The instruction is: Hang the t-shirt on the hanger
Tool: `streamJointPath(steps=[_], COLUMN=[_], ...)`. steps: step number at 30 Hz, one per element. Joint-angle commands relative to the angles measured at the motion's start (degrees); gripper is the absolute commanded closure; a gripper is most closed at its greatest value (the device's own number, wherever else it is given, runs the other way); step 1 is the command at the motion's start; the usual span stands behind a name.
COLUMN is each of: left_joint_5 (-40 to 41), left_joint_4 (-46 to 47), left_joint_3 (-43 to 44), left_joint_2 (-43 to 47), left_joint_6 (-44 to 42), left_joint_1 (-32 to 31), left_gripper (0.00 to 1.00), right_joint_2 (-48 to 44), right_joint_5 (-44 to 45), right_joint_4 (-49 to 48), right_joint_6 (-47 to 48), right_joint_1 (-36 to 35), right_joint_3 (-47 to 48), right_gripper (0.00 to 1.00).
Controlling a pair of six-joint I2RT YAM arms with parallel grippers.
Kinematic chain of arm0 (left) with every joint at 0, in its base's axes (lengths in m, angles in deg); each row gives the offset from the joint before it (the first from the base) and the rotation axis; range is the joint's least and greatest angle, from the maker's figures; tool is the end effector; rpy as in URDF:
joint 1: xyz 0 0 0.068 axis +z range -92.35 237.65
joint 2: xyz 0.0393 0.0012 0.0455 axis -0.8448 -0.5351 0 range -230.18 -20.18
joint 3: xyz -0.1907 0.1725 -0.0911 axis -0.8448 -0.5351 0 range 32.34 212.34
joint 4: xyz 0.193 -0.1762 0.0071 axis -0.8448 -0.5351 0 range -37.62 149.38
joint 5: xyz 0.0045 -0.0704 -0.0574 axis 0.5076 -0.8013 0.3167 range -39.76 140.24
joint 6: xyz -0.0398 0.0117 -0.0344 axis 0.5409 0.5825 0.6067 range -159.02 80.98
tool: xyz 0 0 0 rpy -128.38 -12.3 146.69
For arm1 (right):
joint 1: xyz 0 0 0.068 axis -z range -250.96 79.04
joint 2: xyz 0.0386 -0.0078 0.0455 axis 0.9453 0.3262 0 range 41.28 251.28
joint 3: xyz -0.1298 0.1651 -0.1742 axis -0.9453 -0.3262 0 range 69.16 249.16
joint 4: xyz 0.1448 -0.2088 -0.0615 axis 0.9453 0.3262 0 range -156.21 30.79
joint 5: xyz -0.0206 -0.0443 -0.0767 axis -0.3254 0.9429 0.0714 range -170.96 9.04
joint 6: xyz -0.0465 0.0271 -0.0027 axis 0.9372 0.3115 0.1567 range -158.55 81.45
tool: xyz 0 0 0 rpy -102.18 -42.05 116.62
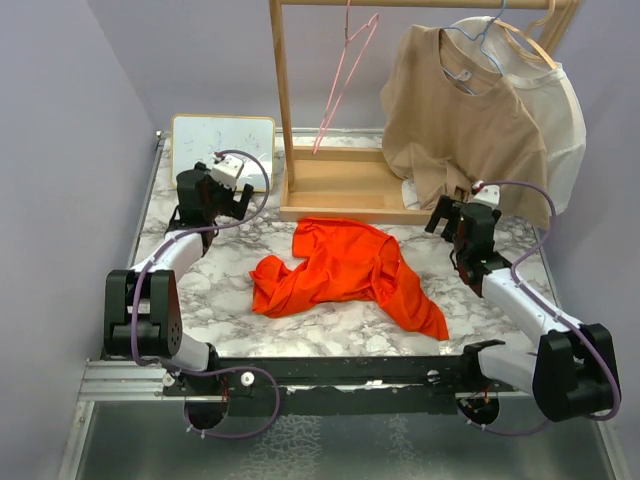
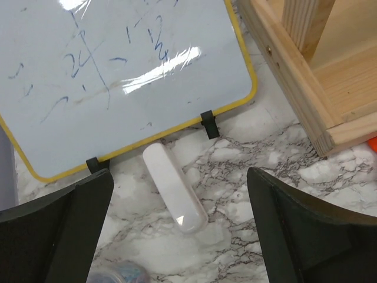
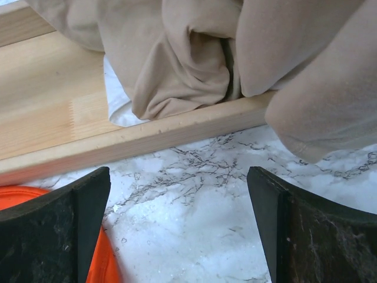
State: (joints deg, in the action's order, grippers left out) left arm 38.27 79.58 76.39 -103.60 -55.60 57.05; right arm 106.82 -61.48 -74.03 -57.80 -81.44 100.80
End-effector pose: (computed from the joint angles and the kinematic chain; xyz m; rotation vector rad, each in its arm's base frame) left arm 0.3199 -0.0108 0.2311 0.4221 1.8503 -0.0094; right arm 0.2421 0.0327 0.2198 0.3641 1.9648 -0.0119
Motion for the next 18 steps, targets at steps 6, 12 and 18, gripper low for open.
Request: streamJointPath(steps=[6,12,18], left_joint_5=[-39.0,-42.0,-43.5], left_joint_4=[-39.3,-65.1,-68.8], left_joint_3=[20.5,39.6,52.1], left_joint_2=[-6.3,-19.9,-30.2], left_joint_6=[-37.3,-61.5,-64.0], left_joint_1=[-1.4,-11.8,-19.9], left_gripper=[0.06,0.12,0.2], right_joint_2=[-1.0,-3.0,-8.1], right_joint_5=[-1.8,-3.4,-4.0], right_joint_4=[5.0,8.9,11.3], right_joint_6=[3.6,5.3,4.6], right_joint_1=[0.2,0.2,0.2], right_joint_3=[3.6,4.8,3.0], right_gripper=[0.0,0.0,0.0])
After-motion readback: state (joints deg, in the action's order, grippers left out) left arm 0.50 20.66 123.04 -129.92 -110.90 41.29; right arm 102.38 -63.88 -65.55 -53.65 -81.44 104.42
